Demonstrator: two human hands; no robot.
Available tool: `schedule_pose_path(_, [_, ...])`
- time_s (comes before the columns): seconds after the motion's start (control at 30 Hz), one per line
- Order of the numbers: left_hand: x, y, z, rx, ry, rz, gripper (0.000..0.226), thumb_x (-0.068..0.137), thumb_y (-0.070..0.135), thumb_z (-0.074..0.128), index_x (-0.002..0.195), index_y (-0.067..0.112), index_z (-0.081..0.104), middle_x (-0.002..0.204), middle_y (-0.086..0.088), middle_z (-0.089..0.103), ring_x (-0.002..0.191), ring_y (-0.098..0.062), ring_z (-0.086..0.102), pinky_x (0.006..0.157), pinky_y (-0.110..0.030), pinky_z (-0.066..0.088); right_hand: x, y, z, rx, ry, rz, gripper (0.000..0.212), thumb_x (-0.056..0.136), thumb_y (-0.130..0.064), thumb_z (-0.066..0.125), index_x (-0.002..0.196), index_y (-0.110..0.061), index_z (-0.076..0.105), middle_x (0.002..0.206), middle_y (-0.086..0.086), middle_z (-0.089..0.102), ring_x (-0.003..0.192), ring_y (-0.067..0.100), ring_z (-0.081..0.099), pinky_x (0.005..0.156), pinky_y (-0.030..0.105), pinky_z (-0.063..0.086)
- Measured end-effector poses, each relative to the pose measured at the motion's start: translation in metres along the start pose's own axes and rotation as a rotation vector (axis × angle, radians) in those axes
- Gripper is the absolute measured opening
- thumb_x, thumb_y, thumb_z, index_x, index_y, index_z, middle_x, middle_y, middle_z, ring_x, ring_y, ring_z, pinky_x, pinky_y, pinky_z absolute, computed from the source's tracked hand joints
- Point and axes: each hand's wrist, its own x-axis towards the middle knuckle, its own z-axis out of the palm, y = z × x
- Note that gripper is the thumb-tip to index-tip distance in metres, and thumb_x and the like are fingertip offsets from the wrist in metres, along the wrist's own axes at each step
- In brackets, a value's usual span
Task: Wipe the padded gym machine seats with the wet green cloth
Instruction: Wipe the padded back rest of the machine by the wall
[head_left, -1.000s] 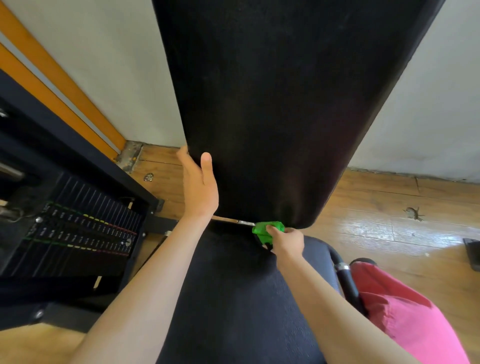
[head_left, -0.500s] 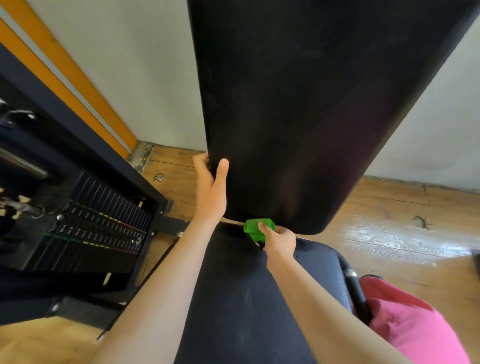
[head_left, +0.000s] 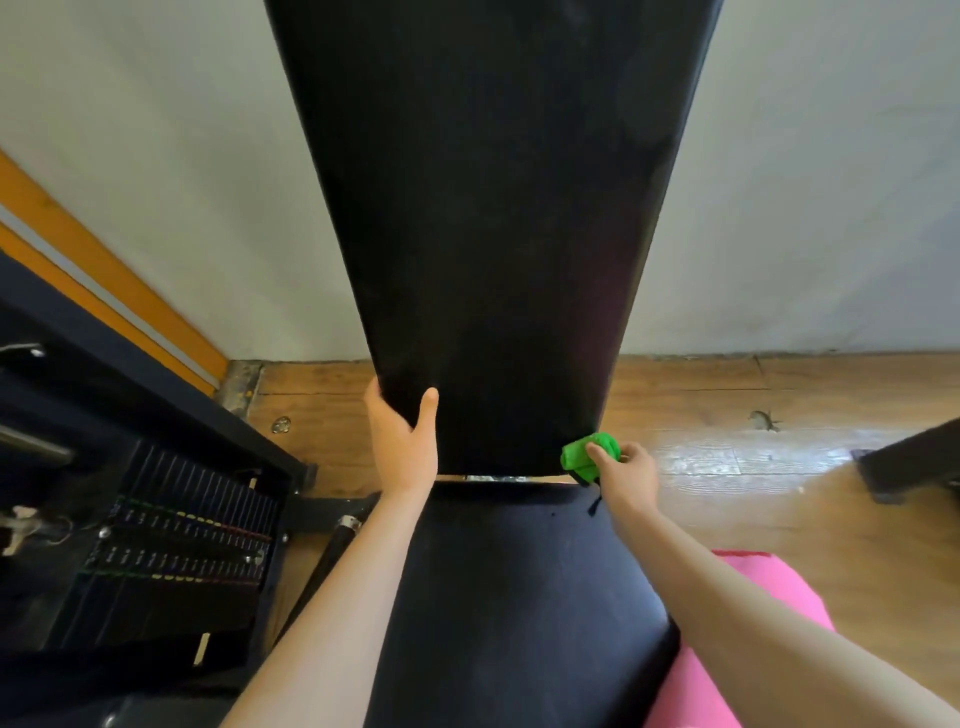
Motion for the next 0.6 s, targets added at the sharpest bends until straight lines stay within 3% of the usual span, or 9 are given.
schedule_pose_path(0.13, [-0.027,0.005,0.004,0.199,0.062,0.018,0.079,0.089,0.032,0.066,0.151,0.014,0.019,0.155,-0.008,0.028,0.142,-0.024,0.031,0.113,-0.047,0.036,-0.006,-0.016,-0.022,0.057,-0.019,-0.070,0.010,0.088,-0.022,0.069,0.087,-0.019,0.059,0.091,0.007,0.067,0.087,0.024,0.066,0.081,0.044,0.056])
schedule_pose_path(0.23, [-0.049,0.019,0.014,0.413,0.079,0.153,0.081,0.088,0.030,0.068,0.150,0.010,0.020,0.158,-0.014,0.017,0.145,-0.029,0.024,0.113,-0.045,0.034,-0.014,-0.021,-0.041,0.085,-0.002,-0.107,0.012,0.088,-0.024,0.068,0.083,-0.020,0.059,0.085,0.006,0.066,0.082,0.023,0.062,0.074,0.042,0.053])
schedule_pose_path(0.33, [-0.069,0.035,0.029,0.546,0.016,0.403,0.075,0.086,0.025,0.069,0.146,0.008,0.028,0.157,-0.016,0.019,0.144,-0.030,0.025,0.112,-0.044,0.035,-0.019,-0.020,-0.060,0.130,-0.013,-0.110,0.010,0.088,-0.024,0.068,0.085,-0.017,0.061,0.087,0.007,0.066,0.085,0.024,0.062,0.079,0.045,0.053])
schedule_pose_path(0.6, [-0.118,0.079,0.084,0.658,-0.232,0.707,0.070,0.087,0.024,0.068,0.145,0.013,0.031,0.157,-0.012,0.024,0.143,-0.026,0.029,0.110,-0.037,0.035,-0.017,-0.014,-0.121,0.320,0.022,-0.107,0.008,0.089,-0.015,0.067,0.085,-0.016,0.060,0.082,0.004,0.061,0.079,0.018,0.057,0.074,0.034,0.048])
